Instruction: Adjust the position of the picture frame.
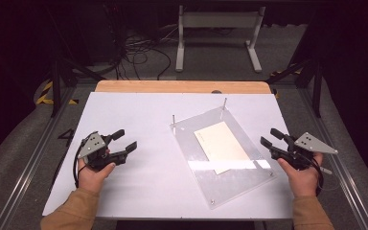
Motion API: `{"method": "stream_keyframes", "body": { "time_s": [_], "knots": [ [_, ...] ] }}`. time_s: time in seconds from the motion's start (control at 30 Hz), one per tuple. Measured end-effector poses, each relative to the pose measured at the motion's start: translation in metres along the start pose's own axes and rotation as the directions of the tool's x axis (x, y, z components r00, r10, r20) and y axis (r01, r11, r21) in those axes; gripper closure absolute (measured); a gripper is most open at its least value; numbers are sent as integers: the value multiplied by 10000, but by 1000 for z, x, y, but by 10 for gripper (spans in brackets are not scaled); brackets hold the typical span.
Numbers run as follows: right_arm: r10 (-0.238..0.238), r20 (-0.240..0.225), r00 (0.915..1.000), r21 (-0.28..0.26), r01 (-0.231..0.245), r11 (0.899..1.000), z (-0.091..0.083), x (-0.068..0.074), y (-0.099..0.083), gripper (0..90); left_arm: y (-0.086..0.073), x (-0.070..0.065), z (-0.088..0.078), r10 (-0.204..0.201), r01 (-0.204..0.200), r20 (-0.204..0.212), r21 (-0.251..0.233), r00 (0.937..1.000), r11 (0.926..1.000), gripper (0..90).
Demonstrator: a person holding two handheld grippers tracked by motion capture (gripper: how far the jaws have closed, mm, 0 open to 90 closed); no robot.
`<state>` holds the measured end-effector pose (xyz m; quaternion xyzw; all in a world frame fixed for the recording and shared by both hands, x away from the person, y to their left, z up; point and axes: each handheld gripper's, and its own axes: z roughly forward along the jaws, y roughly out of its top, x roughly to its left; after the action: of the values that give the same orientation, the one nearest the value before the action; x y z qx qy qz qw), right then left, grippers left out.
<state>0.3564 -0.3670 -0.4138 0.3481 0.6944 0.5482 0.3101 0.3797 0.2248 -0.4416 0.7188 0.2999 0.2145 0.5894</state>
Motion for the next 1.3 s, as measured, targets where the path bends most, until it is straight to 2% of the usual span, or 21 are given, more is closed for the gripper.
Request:
{"method": "stream_keyframes", "body": {
  "time_s": [0.1,0.13,0.43,0.87,0.93,1.03,1.13,1.3],
  "knots": [
    [-9,28,10000,-43,10,10000,-1,-1,1,446,0,0,0,3,-3,38,-11,10000,10000,296],
    [41,61,10000,-33,-41,10000,-2,-1,1,446,0,-1,0,-144,144,63,-43,9999,9999,296],
    [-2,60,10000,-169,3,9999,-4,-2,3,452,1,0,-1,-115,117,151,-88,9998,9999,291],
    [-17,33,10000,77,17,10000,-2,-1,3,454,0,0,-1,-77,77,71,-4,9999,10000,289],
    [39,47,10000,213,-40,9998,-1,-1,3,462,0,0,-1,-32,32,19,126,10000,9999,290],
    [-42,305,9995,818,17,9966,2,1,3,473,-1,1,-1,5,-3,-83,300,10000,9995,301],
    [-88,416,9991,1177,39,9930,4,1,3,485,-2,1,-1,-12,17,-134,370,9999,9993,307],
    [113,354,9993,1965,-180,9803,5,2,2,573,-1,1,-2,4,1,-99,472,10000,9989,321]
  ]
}}
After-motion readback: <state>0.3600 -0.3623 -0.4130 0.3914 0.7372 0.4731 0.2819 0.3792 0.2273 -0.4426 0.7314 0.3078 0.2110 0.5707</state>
